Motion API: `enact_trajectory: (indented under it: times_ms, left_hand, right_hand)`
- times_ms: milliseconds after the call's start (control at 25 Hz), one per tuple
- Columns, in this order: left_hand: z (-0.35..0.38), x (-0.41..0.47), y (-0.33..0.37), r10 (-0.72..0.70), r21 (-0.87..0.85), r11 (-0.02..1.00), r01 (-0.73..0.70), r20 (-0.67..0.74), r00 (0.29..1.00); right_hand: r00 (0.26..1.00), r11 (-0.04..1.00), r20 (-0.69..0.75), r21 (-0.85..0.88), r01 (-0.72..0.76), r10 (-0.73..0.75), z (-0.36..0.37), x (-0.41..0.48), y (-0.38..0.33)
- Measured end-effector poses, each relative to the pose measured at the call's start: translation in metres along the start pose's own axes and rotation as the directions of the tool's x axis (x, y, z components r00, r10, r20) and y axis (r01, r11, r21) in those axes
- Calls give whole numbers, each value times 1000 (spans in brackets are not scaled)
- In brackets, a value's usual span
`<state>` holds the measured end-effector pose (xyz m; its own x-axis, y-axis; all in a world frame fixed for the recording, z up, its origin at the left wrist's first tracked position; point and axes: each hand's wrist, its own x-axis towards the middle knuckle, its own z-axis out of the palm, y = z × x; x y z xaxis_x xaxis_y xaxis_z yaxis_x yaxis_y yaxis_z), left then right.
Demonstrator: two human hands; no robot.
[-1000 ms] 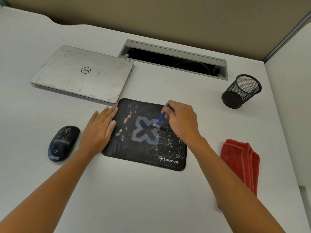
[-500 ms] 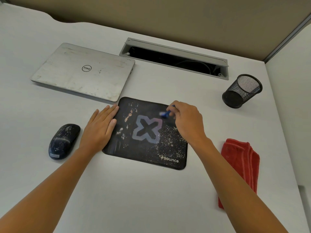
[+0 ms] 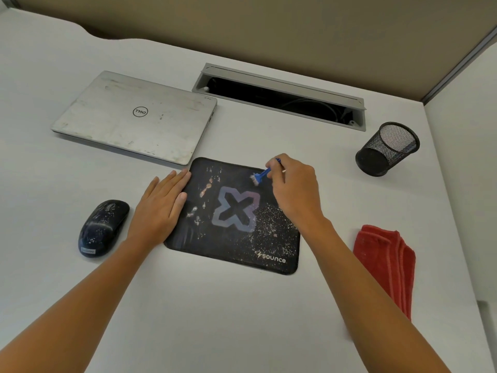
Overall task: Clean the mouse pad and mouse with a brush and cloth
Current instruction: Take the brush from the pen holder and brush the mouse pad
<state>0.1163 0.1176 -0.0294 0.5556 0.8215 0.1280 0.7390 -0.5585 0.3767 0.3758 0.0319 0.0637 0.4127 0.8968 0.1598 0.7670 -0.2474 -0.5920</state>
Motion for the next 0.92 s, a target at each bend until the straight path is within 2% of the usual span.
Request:
enact_trajectory:
  times_ms: [80,160,240,320,360,400,480,520,560,600,680,720,800,920]
  left_hand:
    - [0,0,0,2,-6,1000,-2,1,1000]
    - [-1,0,0,3,-9,1000,-3,0,1000]
    - [0,0,1,3,-5,1000,-3,-1,1000]
    - [0,0,0,0,-3,1000,0,-1,1000]
    - [0,0,0,0,-4,1000,0,-1,1000]
    - [0,0,0,1,-6,1000,-1,-1,1000]
    - [-1,0,0,2,-10,1000,-2,-1,1000]
    - [-1,0,0,3,-12,1000,-3,0,1000]
    - [-1,0,0,1,-16,1000,-1,2,1000]
    - [-1,0,1,-2,-19,1000,2,3,1000]
    - [-1,-1,1,-5,-22,1000,5,3,1000]
    - [-1,-1,2,-6,-23,1000,6,1,1000]
    - [-2,0,3,-3,-29,1000,3,0,1000]
    - [-2,-1,2,-6,-32,999,6,8,1000]
  right_hand:
    - [1000,1000,23,-3,13,-13,6,2,-7]
    - [1000,993,-12,-116,-22,21,7,5,-4]
    - [978,939,-150,-289,-187,149,-3,7,6]
    - [923,881,-309,-337,-332,230,-14,7,13]
    - [915,897,-335,-296,-328,224,-15,7,13]
    - [932,942,-306,-209,-264,193,-15,8,10]
    - [984,994,-147,45,-96,102,-10,6,-1]
    - [994,991,-72,113,-72,81,-8,5,-3]
    - [996,992,-35,90,-82,86,-6,6,-1]
    - [991,993,-64,-22,-119,117,-7,8,6]
    - [947,912,-240,-298,-281,213,-16,13,19]
    - [919,880,-314,-330,-342,239,-21,14,23]
    - [925,938,-324,-213,-275,197,-24,16,23]
    - [994,999,-104,19,-27,29,-10,19,-2]
